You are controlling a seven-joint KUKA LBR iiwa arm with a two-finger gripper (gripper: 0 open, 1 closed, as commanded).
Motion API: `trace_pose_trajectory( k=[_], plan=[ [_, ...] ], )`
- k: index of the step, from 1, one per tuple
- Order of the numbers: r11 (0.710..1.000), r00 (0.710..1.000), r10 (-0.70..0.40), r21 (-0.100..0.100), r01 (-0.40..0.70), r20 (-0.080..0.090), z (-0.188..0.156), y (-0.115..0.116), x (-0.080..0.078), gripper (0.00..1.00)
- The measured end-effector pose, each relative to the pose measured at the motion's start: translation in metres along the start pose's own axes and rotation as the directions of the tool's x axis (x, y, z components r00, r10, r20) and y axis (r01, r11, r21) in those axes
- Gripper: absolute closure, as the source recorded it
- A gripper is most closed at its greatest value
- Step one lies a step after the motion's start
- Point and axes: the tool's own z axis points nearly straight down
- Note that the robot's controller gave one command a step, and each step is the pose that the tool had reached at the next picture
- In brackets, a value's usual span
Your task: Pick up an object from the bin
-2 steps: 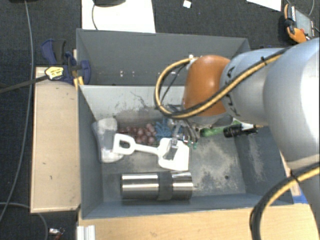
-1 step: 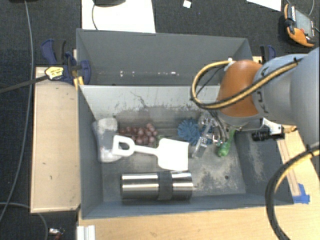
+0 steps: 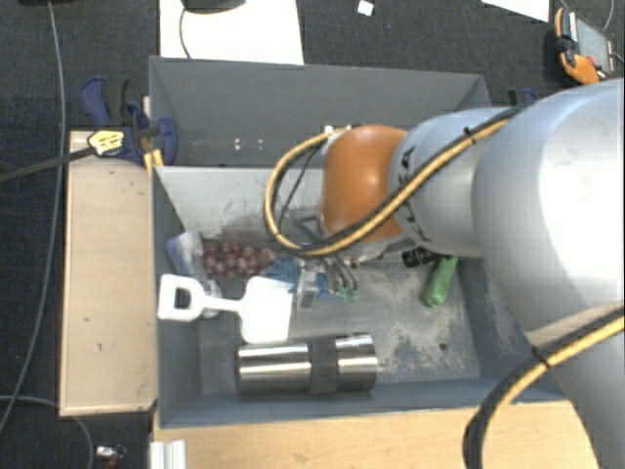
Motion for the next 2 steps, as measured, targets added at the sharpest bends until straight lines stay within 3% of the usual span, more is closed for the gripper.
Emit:
trace_pose_trajectory(
  k=[1,2],
  plan=[
    [0.999,0.999,-0.047,-0.005,0.047,-0.003,0.0005,0.0272,0.006,1.0],
    [0.999,0.999,-0.043,-0.004,0.043,-0.005,-0.0073,0.025,0.0063,1.0]
  ],
)
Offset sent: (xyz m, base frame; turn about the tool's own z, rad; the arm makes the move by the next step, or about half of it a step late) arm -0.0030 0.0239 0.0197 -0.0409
